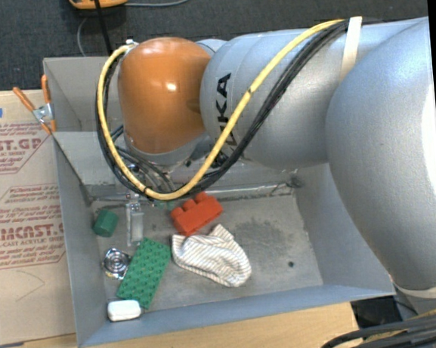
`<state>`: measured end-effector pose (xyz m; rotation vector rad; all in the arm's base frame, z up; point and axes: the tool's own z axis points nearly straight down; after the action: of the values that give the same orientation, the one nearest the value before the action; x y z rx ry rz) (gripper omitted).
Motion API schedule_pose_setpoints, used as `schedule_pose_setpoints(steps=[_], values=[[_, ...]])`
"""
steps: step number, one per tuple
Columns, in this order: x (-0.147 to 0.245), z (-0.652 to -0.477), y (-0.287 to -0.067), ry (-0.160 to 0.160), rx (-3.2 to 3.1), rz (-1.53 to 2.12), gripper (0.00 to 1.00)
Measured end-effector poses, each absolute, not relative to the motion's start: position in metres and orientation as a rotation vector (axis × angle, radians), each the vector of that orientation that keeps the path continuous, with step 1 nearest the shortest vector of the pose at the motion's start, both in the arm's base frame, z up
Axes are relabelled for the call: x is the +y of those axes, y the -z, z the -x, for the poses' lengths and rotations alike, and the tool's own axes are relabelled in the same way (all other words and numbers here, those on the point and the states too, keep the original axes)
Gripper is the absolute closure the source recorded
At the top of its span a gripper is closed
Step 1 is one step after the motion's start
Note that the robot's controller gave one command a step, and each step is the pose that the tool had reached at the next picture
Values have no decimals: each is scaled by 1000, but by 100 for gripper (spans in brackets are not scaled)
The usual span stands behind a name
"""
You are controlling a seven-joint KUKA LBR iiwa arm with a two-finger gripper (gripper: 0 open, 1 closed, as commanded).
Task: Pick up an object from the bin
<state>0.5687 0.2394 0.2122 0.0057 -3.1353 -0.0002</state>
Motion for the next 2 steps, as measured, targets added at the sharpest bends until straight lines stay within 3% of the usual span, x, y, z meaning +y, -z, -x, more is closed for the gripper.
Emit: schedule_pose_setpoints(steps=[1,2], values=[[238,-571,-217,3,-3143,-2,0],[230,-544,-169,3,-3138,-186,0]])
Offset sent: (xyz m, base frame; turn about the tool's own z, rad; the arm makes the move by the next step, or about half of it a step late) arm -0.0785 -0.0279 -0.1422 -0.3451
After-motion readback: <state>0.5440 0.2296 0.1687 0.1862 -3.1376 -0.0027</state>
